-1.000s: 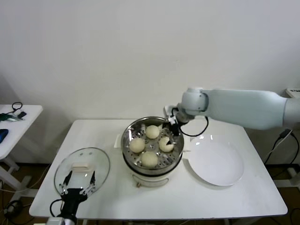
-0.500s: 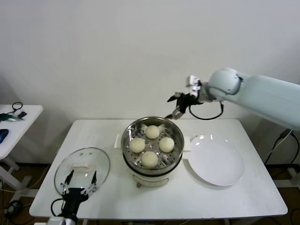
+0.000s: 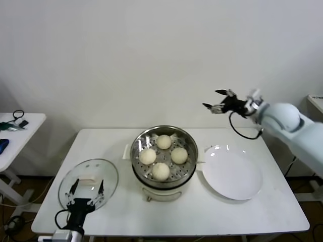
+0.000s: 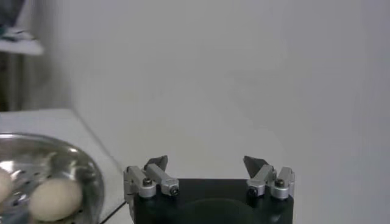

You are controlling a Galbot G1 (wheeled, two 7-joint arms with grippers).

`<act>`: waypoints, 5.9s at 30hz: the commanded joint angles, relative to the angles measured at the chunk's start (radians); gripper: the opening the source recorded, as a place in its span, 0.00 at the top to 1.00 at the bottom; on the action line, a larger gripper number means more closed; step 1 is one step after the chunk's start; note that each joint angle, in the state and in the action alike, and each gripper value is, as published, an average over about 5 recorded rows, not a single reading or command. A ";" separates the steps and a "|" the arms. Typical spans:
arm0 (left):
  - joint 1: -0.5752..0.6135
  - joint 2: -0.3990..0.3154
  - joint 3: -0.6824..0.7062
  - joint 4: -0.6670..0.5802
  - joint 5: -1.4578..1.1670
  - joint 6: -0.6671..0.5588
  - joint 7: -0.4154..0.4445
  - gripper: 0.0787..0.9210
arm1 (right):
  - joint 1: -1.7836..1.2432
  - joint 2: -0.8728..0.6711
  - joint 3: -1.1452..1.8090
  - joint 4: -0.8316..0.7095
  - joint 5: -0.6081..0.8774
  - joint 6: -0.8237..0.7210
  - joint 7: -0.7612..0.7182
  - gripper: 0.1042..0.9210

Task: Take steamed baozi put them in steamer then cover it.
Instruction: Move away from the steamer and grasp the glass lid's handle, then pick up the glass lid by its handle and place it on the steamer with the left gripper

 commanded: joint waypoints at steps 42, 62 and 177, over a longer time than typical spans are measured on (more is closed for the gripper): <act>-0.105 0.118 -0.056 0.393 1.322 -0.170 -0.455 0.12 | -1.369 0.705 1.008 0.045 -0.428 0.595 0.114 0.12; -0.271 0.125 -0.047 0.607 1.373 -0.124 -0.471 0.12 | -1.377 0.736 1.016 0.064 -0.462 0.593 0.123 0.12; -0.559 0.076 0.669 -0.015 1.526 0.634 0.231 0.94 | -1.315 0.751 1.018 0.015 -0.572 0.560 0.203 0.12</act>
